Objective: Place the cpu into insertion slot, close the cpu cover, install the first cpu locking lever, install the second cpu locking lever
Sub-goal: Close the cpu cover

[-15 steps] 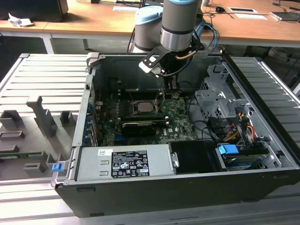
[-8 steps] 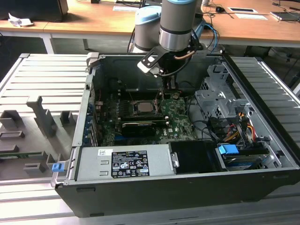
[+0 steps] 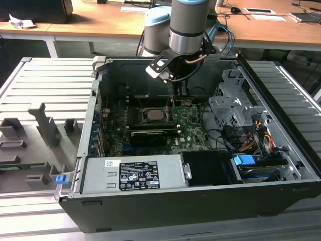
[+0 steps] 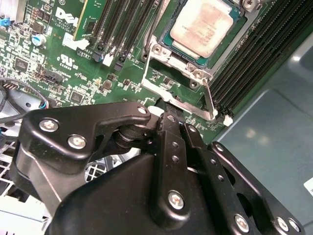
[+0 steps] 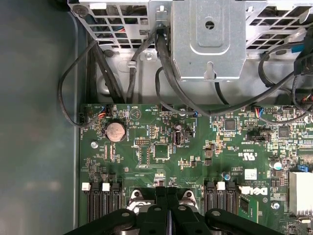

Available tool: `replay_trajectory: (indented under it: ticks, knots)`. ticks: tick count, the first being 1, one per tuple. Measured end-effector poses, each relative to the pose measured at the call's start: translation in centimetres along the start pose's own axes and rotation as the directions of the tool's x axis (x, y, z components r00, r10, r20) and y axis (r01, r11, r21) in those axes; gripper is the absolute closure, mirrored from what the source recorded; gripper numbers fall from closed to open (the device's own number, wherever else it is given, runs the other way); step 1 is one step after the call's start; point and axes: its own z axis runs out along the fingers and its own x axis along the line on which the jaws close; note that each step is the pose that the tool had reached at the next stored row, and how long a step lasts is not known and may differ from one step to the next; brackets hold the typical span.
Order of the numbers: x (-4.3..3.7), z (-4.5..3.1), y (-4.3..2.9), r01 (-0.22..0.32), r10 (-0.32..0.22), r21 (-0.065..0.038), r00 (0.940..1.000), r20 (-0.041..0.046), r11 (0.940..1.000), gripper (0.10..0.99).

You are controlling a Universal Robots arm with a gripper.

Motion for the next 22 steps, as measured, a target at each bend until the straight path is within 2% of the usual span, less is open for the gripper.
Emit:
replay_trajectory:
  ticks: [22]
  knots:
    - [0.0,-0.01,-0.46,0.0,0.0,0.0,1.0,-0.0001,1.0,0.98]
